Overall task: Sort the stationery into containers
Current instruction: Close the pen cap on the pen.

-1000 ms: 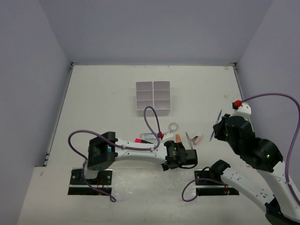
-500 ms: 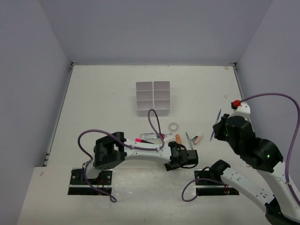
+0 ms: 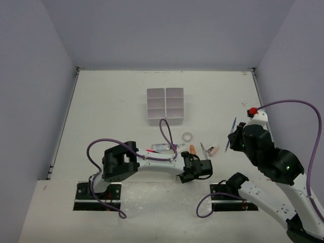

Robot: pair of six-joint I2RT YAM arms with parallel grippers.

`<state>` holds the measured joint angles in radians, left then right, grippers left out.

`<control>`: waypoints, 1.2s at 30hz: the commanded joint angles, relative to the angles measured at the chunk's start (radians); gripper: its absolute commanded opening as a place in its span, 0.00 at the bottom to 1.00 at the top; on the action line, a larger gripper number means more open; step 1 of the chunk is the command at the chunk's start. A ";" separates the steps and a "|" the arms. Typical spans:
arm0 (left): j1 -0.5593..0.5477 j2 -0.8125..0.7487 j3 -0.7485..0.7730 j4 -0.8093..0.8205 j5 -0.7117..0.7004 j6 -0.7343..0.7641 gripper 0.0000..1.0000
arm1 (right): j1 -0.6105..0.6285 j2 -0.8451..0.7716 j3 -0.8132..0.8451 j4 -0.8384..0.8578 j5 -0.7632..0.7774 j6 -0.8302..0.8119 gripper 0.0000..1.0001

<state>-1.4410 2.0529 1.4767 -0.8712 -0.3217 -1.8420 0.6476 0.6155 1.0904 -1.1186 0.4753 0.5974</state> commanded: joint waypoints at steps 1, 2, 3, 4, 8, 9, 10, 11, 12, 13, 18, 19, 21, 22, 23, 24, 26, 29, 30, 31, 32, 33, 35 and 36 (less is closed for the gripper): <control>0.004 0.020 -0.032 0.031 0.030 0.004 0.36 | 0.000 0.013 -0.004 0.040 -0.013 -0.013 0.00; 0.003 0.024 -0.033 0.032 0.036 0.007 0.35 | 0.001 0.012 -0.004 0.040 -0.012 -0.013 0.00; 0.002 0.025 -0.033 0.034 0.038 0.008 0.32 | 0.001 0.011 -0.004 0.040 -0.012 -0.013 0.00; 0.002 0.030 -0.034 0.037 0.046 0.013 0.29 | 0.001 0.009 -0.005 0.041 -0.014 -0.013 0.00; 0.002 0.043 -0.044 0.057 0.070 0.028 0.19 | 0.001 -0.007 -0.007 0.044 -0.021 -0.011 0.00; 0.002 0.044 -0.047 0.064 0.074 0.033 0.16 | 0.001 -0.011 -0.007 0.045 -0.026 -0.011 0.00; 0.002 0.044 -0.049 0.070 0.074 0.037 0.12 | 0.001 -0.014 -0.007 0.045 -0.027 -0.011 0.00; 0.002 0.043 -0.052 0.073 0.073 0.041 0.09 | 0.001 -0.015 -0.006 0.045 -0.028 -0.011 0.00; 0.002 0.041 -0.053 0.074 0.072 0.044 0.07 | 0.001 -0.017 -0.006 0.045 -0.030 -0.011 0.00; 0.002 0.038 -0.056 0.075 0.069 0.047 0.03 | 0.001 -0.017 -0.006 0.045 -0.032 -0.011 0.00; 0.002 -0.028 -0.068 0.057 -0.025 0.114 0.00 | 0.001 -0.028 -0.035 0.073 -0.048 -0.014 0.00; 0.002 -0.042 -0.070 0.052 -0.043 0.122 0.00 | 0.001 -0.032 -0.041 0.078 -0.048 -0.012 0.00; 0.006 -0.153 -0.105 0.013 -0.181 0.145 0.00 | 0.001 -0.052 -0.068 0.104 -0.049 0.005 0.00; 0.012 -0.224 -0.121 0.016 -0.239 0.182 0.00 | 0.001 -0.071 -0.083 0.132 -0.066 0.004 0.00; 0.023 -0.289 -0.139 0.027 -0.304 0.239 0.00 | 0.001 -0.090 -0.098 0.163 -0.087 0.002 0.00; 0.048 -0.342 -0.163 0.057 -0.385 0.346 0.00 | 0.001 -0.108 -0.114 0.199 -0.120 -0.006 0.00; 0.124 -0.460 -0.200 0.165 -0.463 0.605 0.00 | 0.001 -0.153 -0.166 0.309 -0.230 -0.031 0.00; 0.281 -0.614 -0.226 0.290 -0.419 0.893 0.00 | 0.001 -0.219 -0.296 0.540 -0.440 -0.049 0.00; 0.332 -0.666 -0.241 0.365 -0.383 1.000 0.00 | 0.001 -0.231 -0.344 0.629 -0.538 -0.057 0.00; 0.365 -0.710 -0.263 0.446 -0.345 1.080 0.00 | 0.001 -0.232 -0.387 0.713 -0.634 -0.065 0.00; 0.401 -0.778 -0.307 0.571 -0.273 1.201 0.00 | 0.001 -0.224 -0.450 0.844 -0.774 -0.064 0.00; 0.429 -0.830 -0.342 0.652 -0.209 1.265 0.00 | 0.001 -0.205 -0.504 0.968 -0.865 -0.035 0.00; 0.475 -0.928 -0.411 0.785 -0.085 1.351 0.00 | 0.001 -0.150 -0.599 1.210 -0.990 0.008 0.00; 0.488 -0.986 -0.438 0.828 -0.038 1.363 0.00 | 0.003 -0.122 -0.637 1.332 -1.010 0.042 0.00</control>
<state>-0.9894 1.2159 1.1578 -0.3574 -0.5615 -0.8289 0.6475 0.3986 0.5909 -0.3738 -0.1675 0.5733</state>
